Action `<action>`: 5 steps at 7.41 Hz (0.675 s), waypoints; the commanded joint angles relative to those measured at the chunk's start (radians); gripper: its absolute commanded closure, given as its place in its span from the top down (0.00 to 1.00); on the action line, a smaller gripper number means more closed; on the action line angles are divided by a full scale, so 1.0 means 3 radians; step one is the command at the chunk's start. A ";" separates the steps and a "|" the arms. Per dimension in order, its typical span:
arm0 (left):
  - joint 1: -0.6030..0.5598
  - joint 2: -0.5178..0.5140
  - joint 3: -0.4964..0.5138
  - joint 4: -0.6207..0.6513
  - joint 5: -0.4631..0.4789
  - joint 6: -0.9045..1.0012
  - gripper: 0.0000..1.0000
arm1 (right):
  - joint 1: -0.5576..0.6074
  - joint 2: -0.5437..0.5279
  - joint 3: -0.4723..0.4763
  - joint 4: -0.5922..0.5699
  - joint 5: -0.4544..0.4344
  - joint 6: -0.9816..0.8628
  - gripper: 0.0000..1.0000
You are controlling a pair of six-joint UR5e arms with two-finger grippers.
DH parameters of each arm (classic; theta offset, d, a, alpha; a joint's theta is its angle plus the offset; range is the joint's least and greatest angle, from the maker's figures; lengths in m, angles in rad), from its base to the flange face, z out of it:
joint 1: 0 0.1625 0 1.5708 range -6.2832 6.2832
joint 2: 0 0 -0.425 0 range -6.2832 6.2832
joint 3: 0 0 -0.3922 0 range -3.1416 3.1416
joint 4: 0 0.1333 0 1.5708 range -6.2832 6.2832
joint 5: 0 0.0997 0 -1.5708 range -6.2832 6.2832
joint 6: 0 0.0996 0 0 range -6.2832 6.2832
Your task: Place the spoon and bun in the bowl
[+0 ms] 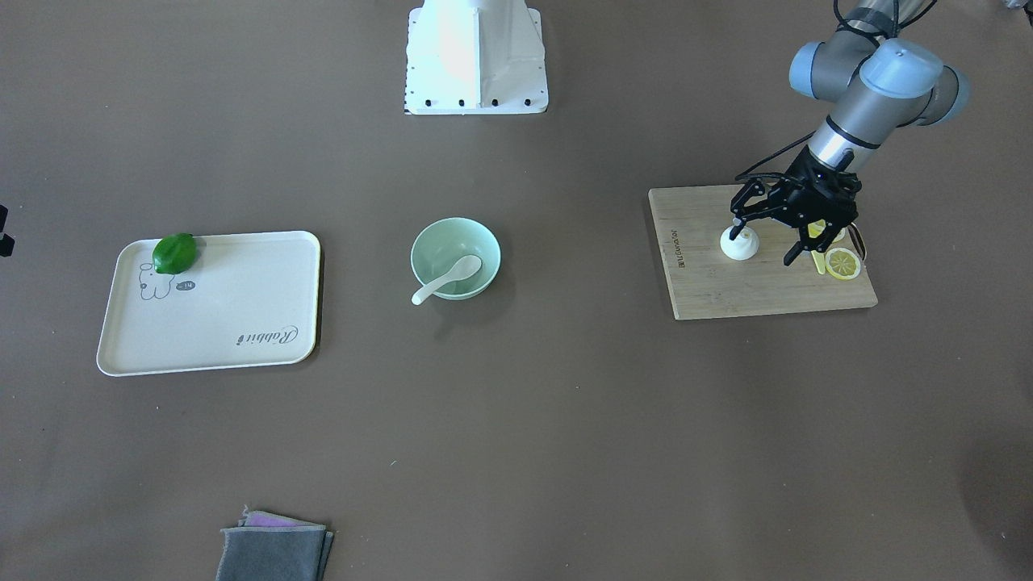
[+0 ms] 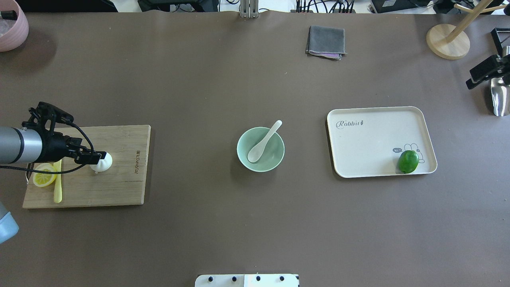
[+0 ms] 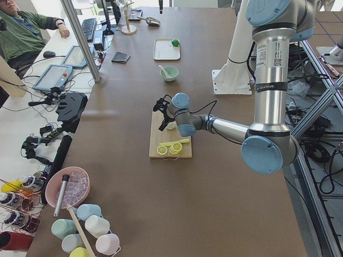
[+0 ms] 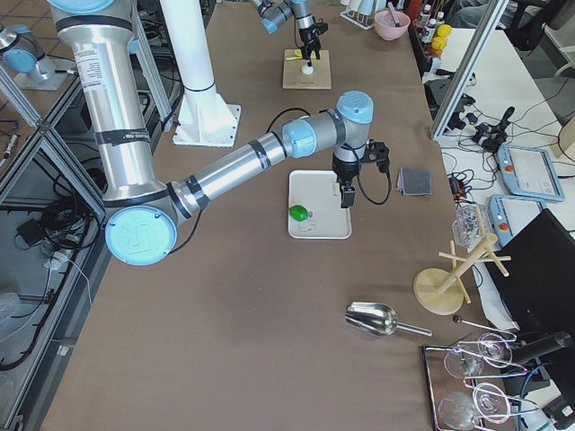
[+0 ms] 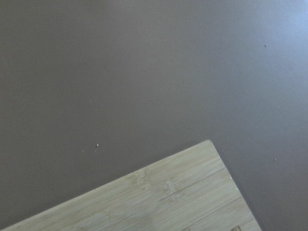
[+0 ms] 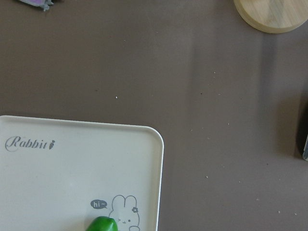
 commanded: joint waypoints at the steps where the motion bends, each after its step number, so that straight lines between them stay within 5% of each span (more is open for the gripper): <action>1: 0.0133 0.0050 -0.0016 -0.0005 0.0134 0.0104 0.98 | 0.0105 -0.0102 0.0005 0.0001 0.0022 -0.0196 1.00; 4: 0.0220 0.0050 -0.0011 -0.0071 0.0166 0.0104 0.96 | 0.0105 -0.0107 0.0005 0.0001 0.0017 -0.0171 1.00; 5: 0.0246 0.0050 -0.0006 -0.0071 0.0171 0.0104 0.77 | 0.0105 -0.0112 0.0005 -0.0004 0.0017 -0.0165 1.00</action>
